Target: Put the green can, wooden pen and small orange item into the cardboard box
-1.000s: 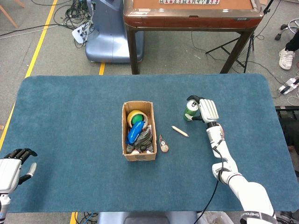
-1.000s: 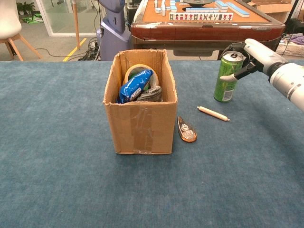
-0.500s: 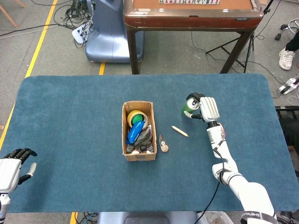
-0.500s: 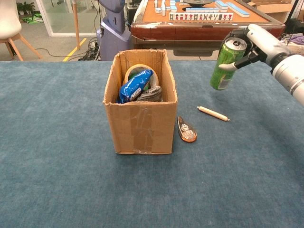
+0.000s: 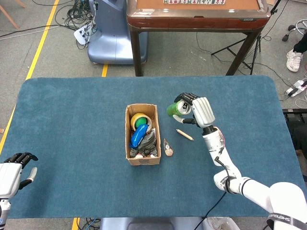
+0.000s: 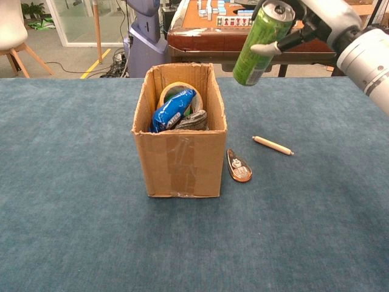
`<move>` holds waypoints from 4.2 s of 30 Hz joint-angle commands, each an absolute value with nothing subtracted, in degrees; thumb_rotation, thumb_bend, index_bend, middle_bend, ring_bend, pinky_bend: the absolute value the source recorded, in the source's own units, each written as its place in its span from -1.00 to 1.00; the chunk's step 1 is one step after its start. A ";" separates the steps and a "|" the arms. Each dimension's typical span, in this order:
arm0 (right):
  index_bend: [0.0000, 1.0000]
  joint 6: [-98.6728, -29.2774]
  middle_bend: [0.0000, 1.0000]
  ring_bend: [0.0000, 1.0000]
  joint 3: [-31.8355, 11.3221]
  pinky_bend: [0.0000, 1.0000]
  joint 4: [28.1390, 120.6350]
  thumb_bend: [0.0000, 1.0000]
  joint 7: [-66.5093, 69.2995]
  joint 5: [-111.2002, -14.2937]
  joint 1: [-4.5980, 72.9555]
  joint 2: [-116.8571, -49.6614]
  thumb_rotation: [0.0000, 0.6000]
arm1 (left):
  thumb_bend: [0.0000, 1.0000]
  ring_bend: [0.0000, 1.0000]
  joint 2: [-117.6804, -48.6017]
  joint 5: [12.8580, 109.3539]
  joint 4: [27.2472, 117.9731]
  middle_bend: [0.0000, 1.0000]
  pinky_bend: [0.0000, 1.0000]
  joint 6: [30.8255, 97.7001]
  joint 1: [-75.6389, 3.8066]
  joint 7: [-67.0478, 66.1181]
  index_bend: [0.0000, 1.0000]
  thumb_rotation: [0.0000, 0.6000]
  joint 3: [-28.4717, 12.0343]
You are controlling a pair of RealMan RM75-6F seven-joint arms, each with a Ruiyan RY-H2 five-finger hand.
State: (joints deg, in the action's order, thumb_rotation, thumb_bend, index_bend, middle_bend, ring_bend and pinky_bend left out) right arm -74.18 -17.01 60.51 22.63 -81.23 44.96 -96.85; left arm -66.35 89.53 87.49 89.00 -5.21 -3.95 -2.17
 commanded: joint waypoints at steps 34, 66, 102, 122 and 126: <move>-0.61 -66.80 -0.42 -0.46 -17.33 -0.14 73.89 -1.00 10.42 -82.77 51.00 -97.10 1.00 | -0.26 -0.31 -65.67 90.69 88.98 -0.18 0.03 89.49 -4.82 -4.97 -0.15 1.00 -1.56; -0.08 -67.93 -0.29 -0.54 -9.94 -0.32 81.33 -1.00 -5.52 -85.31 41.98 -77.15 1.00 | -0.26 -0.31 -66.42 89.90 88.84 -0.18 0.03 88.05 -5.09 -6.89 -0.15 1.00 -1.49; -0.05 -49.18 1.00 1.00 -6.81 0.97 60.68 0.91 -11.68 -75.06 43.07 -88.53 1.00 | -0.26 -0.31 -66.42 89.55 88.99 -0.18 0.03 87.87 -5.05 -7.16 -0.14 1.00 -1.47; -0.05 -44.81 1.00 1.00 -6.90 0.97 47.27 0.93 -0.11 -78.16 46.78 -98.34 1.00 | -0.26 -0.16 -63.43 89.39 94.48 -0.02 0.03 89.31 -3.26 -11.19 0.00 1.00 -0.65; -0.05 -44.32 1.00 1.00 -6.74 0.97 45.75 0.93 0.99 -78.68 47.29 -99.46 1.00 | -0.26 -0.13 -62.87 89.05 95.61 0.01 0.03 89.45 -2.94 -12.17 0.02 1.00 -0.66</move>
State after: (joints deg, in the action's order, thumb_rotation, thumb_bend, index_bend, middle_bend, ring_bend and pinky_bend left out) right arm -44.51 -6.81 46.06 0.70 -78.48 47.10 -99.16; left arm -63.02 89.10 95.42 89.37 -3.05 -11.99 -0.67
